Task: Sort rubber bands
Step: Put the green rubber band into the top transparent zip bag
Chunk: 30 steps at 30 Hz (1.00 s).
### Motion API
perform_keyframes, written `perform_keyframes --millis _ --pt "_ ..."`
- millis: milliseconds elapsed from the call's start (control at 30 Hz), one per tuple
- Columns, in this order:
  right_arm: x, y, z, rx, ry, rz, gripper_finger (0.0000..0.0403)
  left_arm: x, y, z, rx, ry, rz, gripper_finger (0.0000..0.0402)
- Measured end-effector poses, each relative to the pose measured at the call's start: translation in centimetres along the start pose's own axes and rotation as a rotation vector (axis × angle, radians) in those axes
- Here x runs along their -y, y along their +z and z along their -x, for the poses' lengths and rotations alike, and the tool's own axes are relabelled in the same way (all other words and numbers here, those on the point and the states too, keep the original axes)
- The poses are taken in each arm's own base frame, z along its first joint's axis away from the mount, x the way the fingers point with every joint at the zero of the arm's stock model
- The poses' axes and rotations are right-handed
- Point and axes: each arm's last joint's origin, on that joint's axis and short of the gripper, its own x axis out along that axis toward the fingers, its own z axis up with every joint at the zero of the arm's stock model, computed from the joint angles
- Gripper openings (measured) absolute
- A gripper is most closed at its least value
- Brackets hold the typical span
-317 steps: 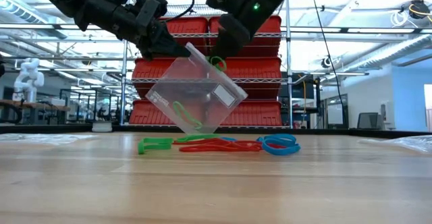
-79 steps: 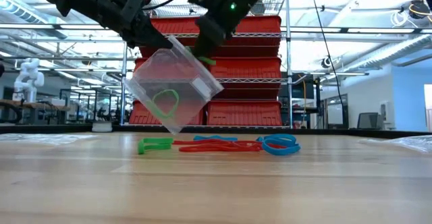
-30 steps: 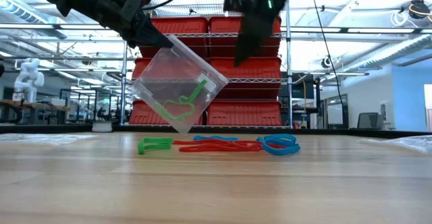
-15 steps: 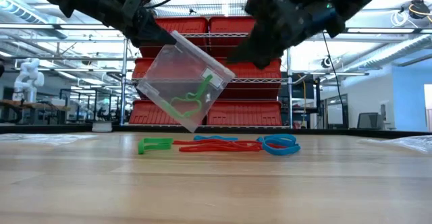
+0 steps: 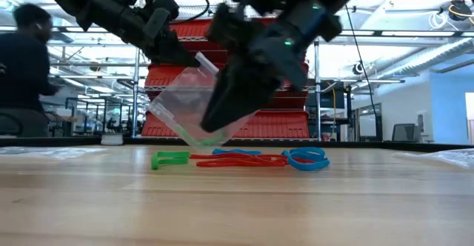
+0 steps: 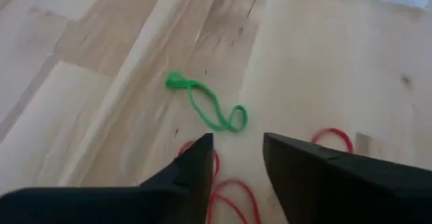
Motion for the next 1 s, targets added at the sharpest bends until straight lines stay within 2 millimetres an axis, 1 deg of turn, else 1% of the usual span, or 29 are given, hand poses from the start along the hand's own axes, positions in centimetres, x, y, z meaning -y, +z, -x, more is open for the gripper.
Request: perform_keyframes --millis 100,167,300,433,500,567,633,733,767,800,867,933,1000 --pt "0.1 0.5 -1.2 -0.019 0.007 0.003 0.0154 0.0 0.4 0.0 0.041 0.001 0.003 0.0" --pt "0.2 0.8 -1.7 -0.02 0.009 0.012 0.0165 0.0 0.6 0.0 0.056 0.001 0.003 0.0" --pt "0.3 -0.1 -3.4 -0.058 0.016 0.012 0.0171 0.0 0.6 0.1 0.058 0.001 0.003 0.0" --pt "0.5 -0.2 -4.0 -0.048 0.057 -0.012 0.0167 0.0 0.5 0.1 0.054 0.001 0.002 0.0" --pt "0.4 -0.3 -4.2 -0.043 0.06 -0.019 0.0156 0.0 0.5 0.1 0.054 0.001 0.002 0.0" --pt "0.4 -0.3 -4.2 -0.041 0.059 -0.017 0.0135 0.0 0.5 0.1 0.053 0.001 0.002 0.0" --pt "0.4 -0.2 -4.2 -0.039 0.059 -0.007 0.0101 0.0 0.5 0.1 0.052 0.001 0.002 0.0" --pt "0.5 0.2 -4.1 -0.041 0.06 0.017 0.0032 0.0 0.5 0.1 0.052 0.001 0.001 0.0" --pt "0.5 0.4 -4.0 -0.045 0.057 0.029 0.0017 0.0 0.5 0.1 0.052 0.001 0.001 0.0" --pt "0.6 0.7 -3.9 -0.049 0.052 0.04 0.001 0.0 0.5 0.1 0.052 0.001 0.001 0.0" --pt "0.6 1.8 -3.2 -0.048 0.042 0.06 0.001 0.0 0.5 0.1 0.052 0.001 0.001 0.0" --pt "0.6 3.4 -1.6 -0.043 -0.02 0.098 0.0006 0.0 0.5 0.1 0.052 0.001 -0.005 0.0" --pt "0.5 4.7 0.5 -0.054 -0.102 0.139 0.0002 0.0 0.5 0.1 0.052 0.002 -0.014 0.0"
